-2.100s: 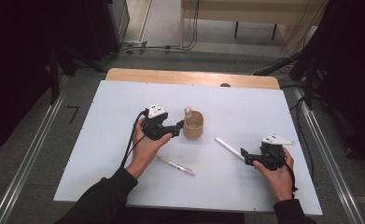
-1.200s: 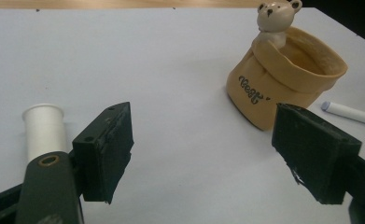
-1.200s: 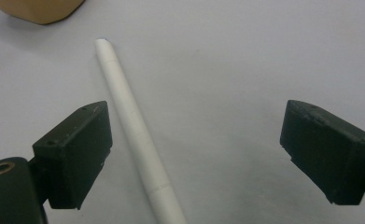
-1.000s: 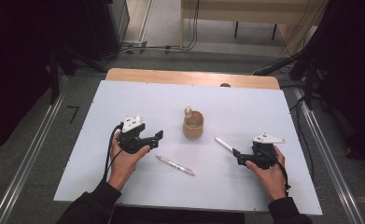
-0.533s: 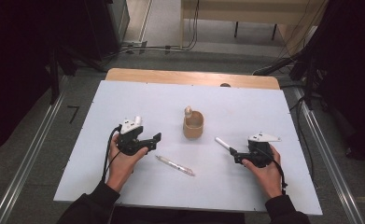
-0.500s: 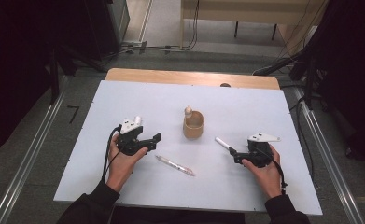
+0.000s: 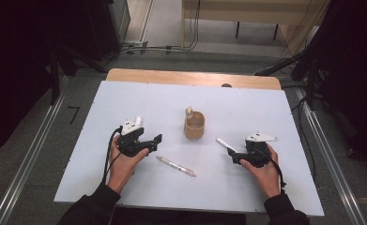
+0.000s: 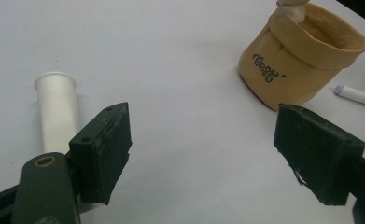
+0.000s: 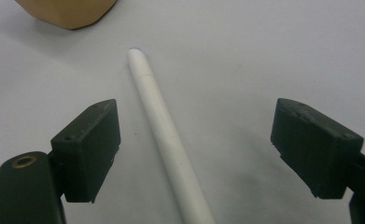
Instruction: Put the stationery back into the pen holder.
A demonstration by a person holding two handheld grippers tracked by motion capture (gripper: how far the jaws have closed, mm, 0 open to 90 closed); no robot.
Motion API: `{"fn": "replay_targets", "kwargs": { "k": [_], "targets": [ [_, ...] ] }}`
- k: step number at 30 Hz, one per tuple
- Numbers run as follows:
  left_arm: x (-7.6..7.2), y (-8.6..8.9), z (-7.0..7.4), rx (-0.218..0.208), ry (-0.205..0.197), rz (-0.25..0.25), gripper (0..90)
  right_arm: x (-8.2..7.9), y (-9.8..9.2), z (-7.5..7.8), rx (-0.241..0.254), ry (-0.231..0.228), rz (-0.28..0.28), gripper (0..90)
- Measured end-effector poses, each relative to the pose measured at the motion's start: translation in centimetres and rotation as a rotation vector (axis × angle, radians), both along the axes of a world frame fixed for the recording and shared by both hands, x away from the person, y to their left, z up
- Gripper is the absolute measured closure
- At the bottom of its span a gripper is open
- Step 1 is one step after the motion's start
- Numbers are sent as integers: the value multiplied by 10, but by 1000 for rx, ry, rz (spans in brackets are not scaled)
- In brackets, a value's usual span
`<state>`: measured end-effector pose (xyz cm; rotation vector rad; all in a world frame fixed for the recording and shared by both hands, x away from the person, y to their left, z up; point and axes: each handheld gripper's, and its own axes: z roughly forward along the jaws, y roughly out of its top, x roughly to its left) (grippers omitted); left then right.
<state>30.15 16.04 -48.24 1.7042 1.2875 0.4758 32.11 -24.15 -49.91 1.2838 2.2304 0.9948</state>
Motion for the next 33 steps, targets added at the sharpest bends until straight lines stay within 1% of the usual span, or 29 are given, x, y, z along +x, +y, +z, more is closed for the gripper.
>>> {"fn": "replay_targets", "kwargs": {
  "k": [6, 11, 15, 22, 23, 24, 25, 30, 31, 33],
  "targets": [
    [1, 0, -1, -1, 6, 0, 182, 0, 1, -1, -5, -3, 8, 166],
    [2, 0, -2, 2, 8, 5, 181, 1, 2, -3, -4, 9, 12, 174],
    [2, 0, -3, 4, 8, 4, 182, 1, 3, -3, -2, 5, 13, 184],
    [3, 1, -4, 5, 12, 9, 181, 2, 6, -5, -11, -1, 29, 247],
    [3, 1, -4, 5, 12, 9, 181, 3, 7, -6, -11, 0, 35, 277],
    [3, 1, -4, 4, 12, 8, 181, 3, 7, -6, -11, 0, 35, 277],
    [3, 1, -4, 4, 11, 7, 181, 4, 9, -7, -13, -4, 38, 305],
    [4, 1, -5, 4, 14, 7, 182, 6, 11, -9, -20, -8, 51, 331],
    [3, 1, -5, 3, 14, 7, 182, 6, 13, -9, -24, -8, 57, 352],
    [3, 1, -5, 1, 13, 7, 182, 6, 13, -9, -24, -10, 61, 367]
  ]
}}
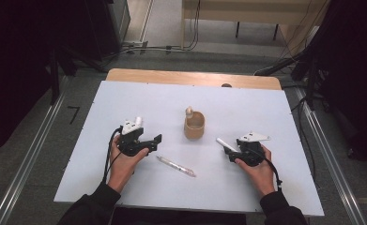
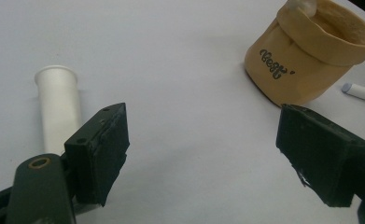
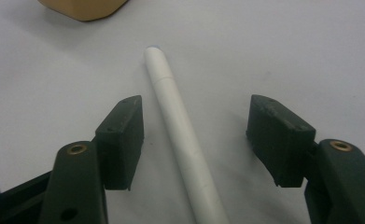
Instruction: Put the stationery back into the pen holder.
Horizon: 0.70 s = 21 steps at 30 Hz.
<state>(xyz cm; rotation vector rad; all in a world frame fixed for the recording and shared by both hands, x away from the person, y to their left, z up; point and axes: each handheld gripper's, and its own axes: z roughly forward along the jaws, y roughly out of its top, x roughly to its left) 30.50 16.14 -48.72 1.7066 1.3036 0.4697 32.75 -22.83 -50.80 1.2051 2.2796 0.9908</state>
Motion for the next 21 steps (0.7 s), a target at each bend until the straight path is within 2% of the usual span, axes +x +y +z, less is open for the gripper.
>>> {"fn": "replay_targets", "kwargs": {
  "k": [13, 21],
  "targets": [
    [0, -1, -1, 2, 7, -6, 182, 0, 4, 0, -16, -17, 46, 593],
    [0, -2, -1, 3, 8, -7, 182, -1, 5, 0, -14, -14, 62, 677]
  ]
}}
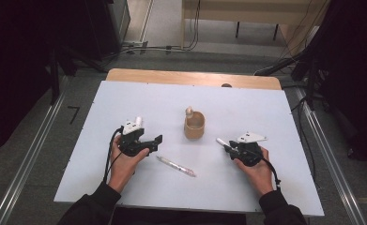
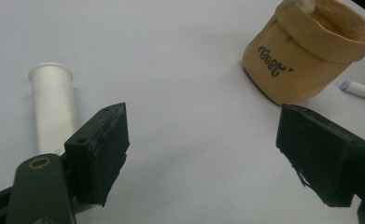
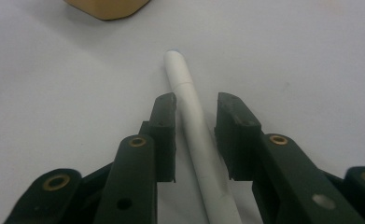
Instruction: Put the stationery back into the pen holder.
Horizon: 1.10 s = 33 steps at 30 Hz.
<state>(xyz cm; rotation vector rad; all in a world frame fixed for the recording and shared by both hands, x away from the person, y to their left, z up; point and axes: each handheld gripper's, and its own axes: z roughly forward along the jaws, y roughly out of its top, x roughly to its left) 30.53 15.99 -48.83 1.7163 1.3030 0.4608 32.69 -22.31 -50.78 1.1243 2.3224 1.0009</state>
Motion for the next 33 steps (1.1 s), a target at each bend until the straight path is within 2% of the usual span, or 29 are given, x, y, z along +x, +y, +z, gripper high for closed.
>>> {"fn": "replay_targets", "kwargs": {
  "k": [11, 16, 20, 33],
  "targets": [
    [0, -1, 0, 0, 1, -4, 182, 1, -1, 1, 13, 16, 6, 768],
    [-1, -2, 0, -5, 1, -10, 182, 3, -2, 2, 23, 30, 0, 769],
    [-1, -2, 1, -9, 1, -14, 183, 5, -5, 5, 76, 37, -14, 770],
    [-4, -9, 2, -30, 21, -50, 183, 3, -6, 17, 165, 19, -13, 770]
  ]
}}
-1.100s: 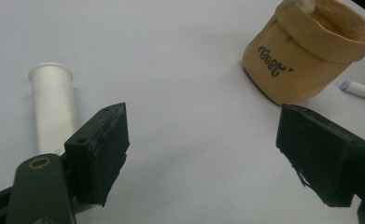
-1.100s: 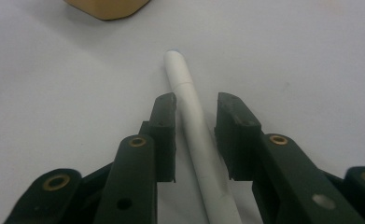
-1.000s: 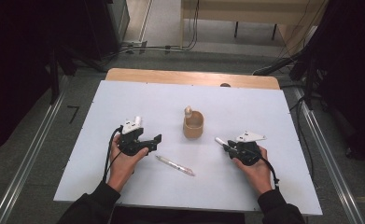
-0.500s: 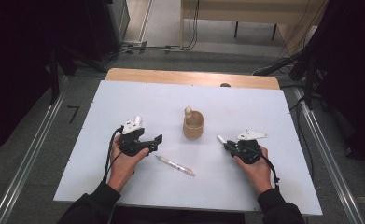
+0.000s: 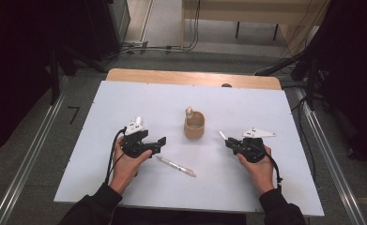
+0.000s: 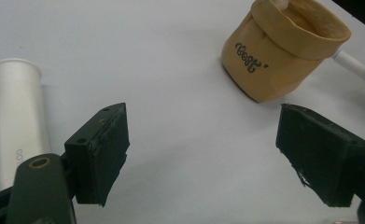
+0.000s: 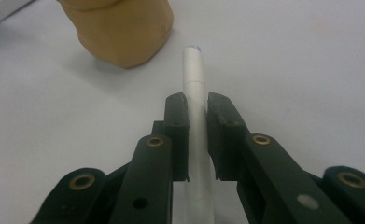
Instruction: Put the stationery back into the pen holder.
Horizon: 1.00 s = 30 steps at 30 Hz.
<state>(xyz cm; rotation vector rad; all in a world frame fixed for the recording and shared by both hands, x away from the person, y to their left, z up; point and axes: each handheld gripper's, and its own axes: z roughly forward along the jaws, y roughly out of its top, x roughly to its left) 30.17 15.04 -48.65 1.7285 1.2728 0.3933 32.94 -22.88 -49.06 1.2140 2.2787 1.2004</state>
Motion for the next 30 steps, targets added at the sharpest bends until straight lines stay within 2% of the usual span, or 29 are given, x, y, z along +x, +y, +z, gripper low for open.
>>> {"fn": "replay_targets", "kwargs": {
  "k": [14, 21, 26, 30],
  "targets": [
    [-6, -21, 4, -30, 16, -78, 183, -5, 18, 20, 91, -41, 53, 770],
    [-8, -34, 4, -50, 34, -117, 184, -6, 25, 22, 102, -39, 75, 770],
    [-8, -48, 2, -84, 62, -167, 186, -6, 33, 26, 115, -52, 95, 770],
    [-9, -61, 2, -90, 70, -200, 188, -7, 40, 27, 116, -54, 113, 770]
  ]
}}
